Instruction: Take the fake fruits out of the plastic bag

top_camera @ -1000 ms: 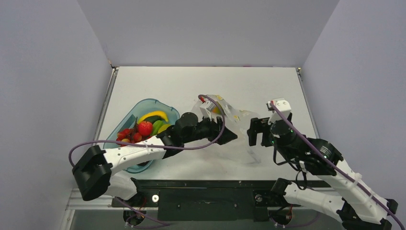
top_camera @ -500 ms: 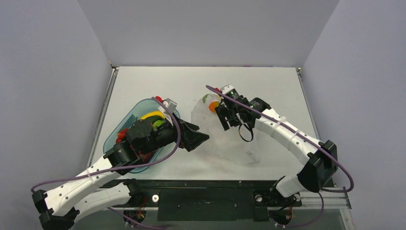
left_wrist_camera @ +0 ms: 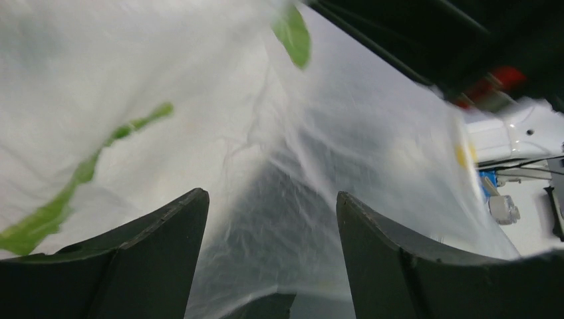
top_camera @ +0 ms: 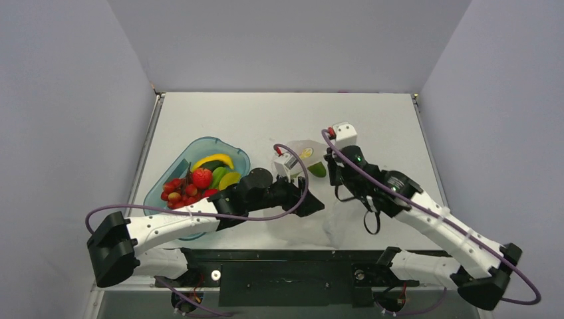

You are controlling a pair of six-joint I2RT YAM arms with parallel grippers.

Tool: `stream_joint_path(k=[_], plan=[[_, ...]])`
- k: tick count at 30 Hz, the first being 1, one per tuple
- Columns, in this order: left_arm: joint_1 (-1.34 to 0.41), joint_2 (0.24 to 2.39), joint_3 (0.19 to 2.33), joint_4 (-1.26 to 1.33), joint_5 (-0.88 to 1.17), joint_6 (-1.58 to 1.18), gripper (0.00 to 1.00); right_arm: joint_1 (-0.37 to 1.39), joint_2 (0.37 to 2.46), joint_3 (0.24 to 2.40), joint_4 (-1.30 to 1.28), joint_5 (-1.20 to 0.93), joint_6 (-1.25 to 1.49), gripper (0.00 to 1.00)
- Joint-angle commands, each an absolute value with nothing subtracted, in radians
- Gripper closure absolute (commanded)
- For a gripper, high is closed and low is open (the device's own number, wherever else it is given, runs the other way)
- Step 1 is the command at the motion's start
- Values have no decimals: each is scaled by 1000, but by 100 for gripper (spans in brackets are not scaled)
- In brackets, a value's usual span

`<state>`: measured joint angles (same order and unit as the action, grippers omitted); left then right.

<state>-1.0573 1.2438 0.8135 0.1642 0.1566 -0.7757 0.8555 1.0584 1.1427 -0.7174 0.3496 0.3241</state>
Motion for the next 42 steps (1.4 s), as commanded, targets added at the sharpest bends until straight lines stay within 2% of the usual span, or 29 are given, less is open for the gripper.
stream_joint_path(k=[1,6,12,15,18,19,23,29,42], plan=[[-1100,1269,788,423,-27,-866,33,913,858,904,-460,304,456,100],[-1102,1304,720,412,-106,-947,33,911,766,795,-453,305,479,100],[-1129,1393,819,266,-81,-895,32,910,790,830,-487,295,462,100],[-1154,1419,852,152,-146,-814,28,910,815,857,-537,298,449,100],[-1155,1440,859,153,-153,-764,25,909,815,868,-558,298,450,100],[-1154,1454,861,159,-153,-739,21,909,805,867,-561,295,453,100],[-1136,1527,898,202,-23,-577,14,910,773,848,-563,271,473,100],[-1131,1655,999,156,167,-316,13,908,732,824,-573,262,478,100],[-1159,1886,1109,163,134,-257,11,905,701,797,-582,256,481,100]])
